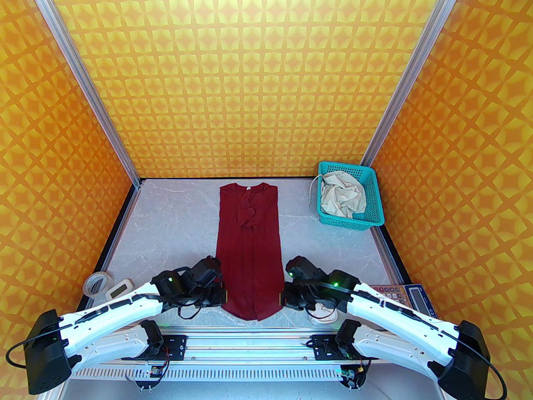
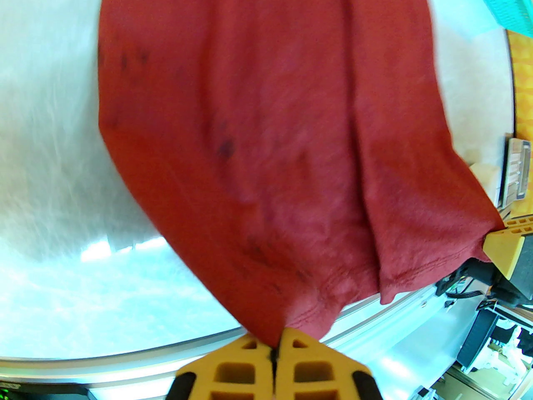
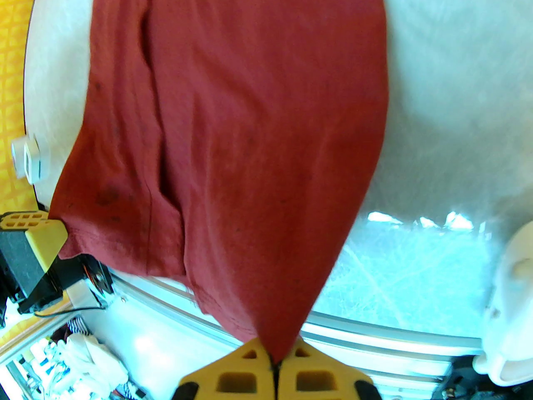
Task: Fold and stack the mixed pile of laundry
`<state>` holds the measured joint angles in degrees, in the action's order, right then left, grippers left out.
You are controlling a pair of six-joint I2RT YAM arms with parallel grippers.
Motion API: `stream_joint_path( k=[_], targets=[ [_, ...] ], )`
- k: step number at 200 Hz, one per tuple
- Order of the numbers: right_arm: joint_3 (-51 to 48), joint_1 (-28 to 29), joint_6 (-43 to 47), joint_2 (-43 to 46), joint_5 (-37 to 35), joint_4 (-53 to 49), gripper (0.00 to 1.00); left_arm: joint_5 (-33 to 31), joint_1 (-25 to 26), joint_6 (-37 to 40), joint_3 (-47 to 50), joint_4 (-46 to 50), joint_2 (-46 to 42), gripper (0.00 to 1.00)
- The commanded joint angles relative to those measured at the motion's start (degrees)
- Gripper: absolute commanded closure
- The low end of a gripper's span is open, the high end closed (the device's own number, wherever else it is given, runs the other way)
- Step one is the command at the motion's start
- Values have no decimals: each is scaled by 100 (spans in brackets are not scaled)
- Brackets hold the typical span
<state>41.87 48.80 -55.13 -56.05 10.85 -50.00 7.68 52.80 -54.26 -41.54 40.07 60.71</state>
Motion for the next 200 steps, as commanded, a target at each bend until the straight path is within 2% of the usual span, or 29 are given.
stream_joint_path(
  k=[1, 40, 83, 127, 200],
  targets=[
    [557, 51, 275, -153, -620, -520, 100, -340, -187, 376, -429, 263, -121, 100],
    [1463, -85, 721, -778, -1374, -780, 100, -375, -841, 912, -1062, 311, 205, 100],
    [2166, -714, 1240, -1338, -1379, -567, 100, -336, -1443, 1253, -1568, -211, 814, 100],
    [3106, -1398, 1857, -2200, -1147, -376, 100, -170, -2007, 1534, -2149, -650, 1646, 100],
    [3912, -2236, 2155, -3553, -456, 436, 100, -118, -2690, 1504, -2691, -1688, 2774, 100]
  ],
)
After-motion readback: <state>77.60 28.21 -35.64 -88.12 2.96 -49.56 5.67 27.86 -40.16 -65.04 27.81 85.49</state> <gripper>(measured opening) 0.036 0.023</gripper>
